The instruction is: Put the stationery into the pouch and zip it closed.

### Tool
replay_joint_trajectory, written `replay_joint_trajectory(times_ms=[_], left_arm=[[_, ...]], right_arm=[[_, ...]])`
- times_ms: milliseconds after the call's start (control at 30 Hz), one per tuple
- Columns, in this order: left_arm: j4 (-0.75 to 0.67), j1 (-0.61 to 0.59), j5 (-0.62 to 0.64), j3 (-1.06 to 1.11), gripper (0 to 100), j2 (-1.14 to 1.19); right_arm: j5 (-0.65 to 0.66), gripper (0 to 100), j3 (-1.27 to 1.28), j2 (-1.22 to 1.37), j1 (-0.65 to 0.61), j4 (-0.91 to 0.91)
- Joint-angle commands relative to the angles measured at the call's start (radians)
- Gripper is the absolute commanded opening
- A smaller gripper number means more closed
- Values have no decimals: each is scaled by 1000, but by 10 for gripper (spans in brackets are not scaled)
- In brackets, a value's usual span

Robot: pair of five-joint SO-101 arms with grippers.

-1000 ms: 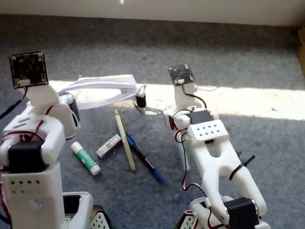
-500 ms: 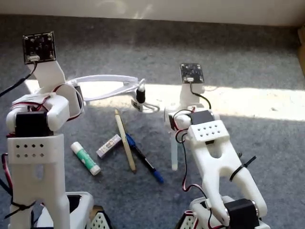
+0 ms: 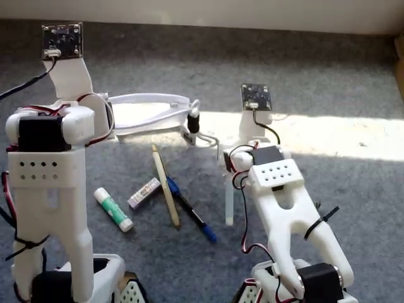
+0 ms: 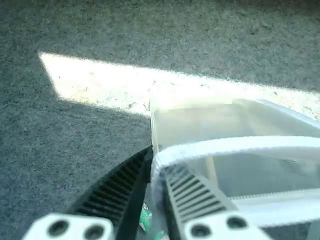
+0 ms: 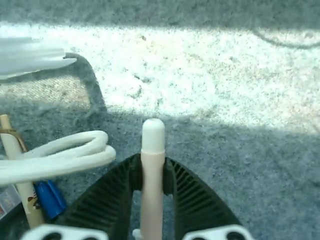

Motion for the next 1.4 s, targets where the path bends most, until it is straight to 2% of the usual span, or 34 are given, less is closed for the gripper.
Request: replay_joint_trajectory(times_ms=[0, 200, 400, 567, 700, 1167, 1367], left_arm=[[40, 12, 6, -71, 7, -4], [32, 15, 6, -24, 7, -4], [32, 15, 6, -7, 7, -4], [32, 8, 6, 27, 7, -12], [32, 8, 6, 36, 7, -12], [34, 8, 5, 36, 7, -12], [32, 8, 3, 28, 7, -12]], right_arm=[[-12, 5, -15, -73, 10, 8], [-14, 5, -15, -320, 5, 105], [-14, 5, -8, -576, -53, 102], [-126, 5, -15, -662, -130, 102], [-120, 5, -38, -705, -170, 81], [-117, 5, -54, -780, -314, -239], [6, 5, -48, -782, -375, -443]])
